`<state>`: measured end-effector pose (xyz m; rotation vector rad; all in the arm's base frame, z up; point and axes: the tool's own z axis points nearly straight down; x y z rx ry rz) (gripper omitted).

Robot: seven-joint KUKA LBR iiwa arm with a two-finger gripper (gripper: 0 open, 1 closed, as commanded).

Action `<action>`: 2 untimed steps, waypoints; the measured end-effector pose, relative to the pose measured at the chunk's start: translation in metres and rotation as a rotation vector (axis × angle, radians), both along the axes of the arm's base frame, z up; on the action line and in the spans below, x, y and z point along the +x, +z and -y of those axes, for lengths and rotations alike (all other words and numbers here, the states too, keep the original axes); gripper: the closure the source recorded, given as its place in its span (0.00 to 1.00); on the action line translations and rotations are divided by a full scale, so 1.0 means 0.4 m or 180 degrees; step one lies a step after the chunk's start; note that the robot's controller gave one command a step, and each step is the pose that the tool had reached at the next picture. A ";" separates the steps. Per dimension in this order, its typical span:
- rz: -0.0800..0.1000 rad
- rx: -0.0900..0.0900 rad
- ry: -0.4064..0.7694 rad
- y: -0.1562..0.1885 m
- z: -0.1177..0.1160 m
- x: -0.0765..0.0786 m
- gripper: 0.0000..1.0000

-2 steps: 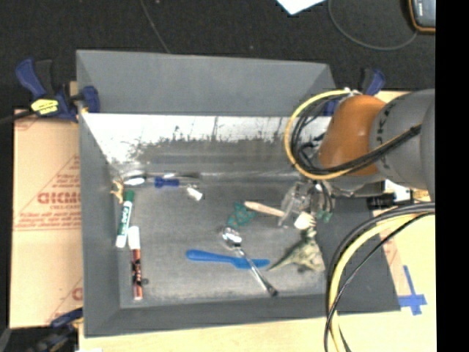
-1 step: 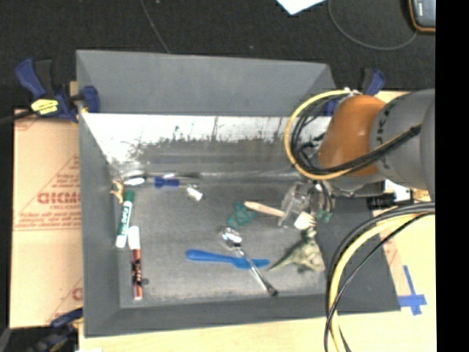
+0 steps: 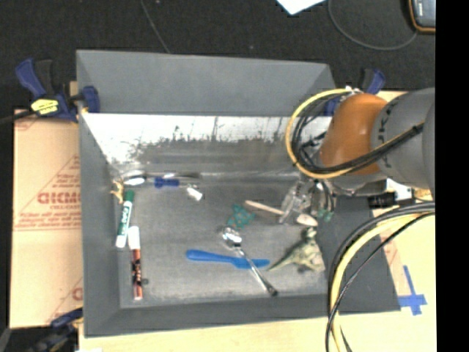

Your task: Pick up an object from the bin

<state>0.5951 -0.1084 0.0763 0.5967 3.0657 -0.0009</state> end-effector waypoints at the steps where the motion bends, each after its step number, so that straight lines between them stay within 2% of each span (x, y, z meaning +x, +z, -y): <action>1: 0.0019 -0.0006 0.0001 0.014 0.003 0.003 1.00; 2: 0.0025 -0.0007 0.0003 0.048 0.003 0.003 1.00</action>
Offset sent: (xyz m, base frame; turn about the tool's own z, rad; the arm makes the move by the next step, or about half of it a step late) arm 0.0012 -0.0008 0.0275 -0.0002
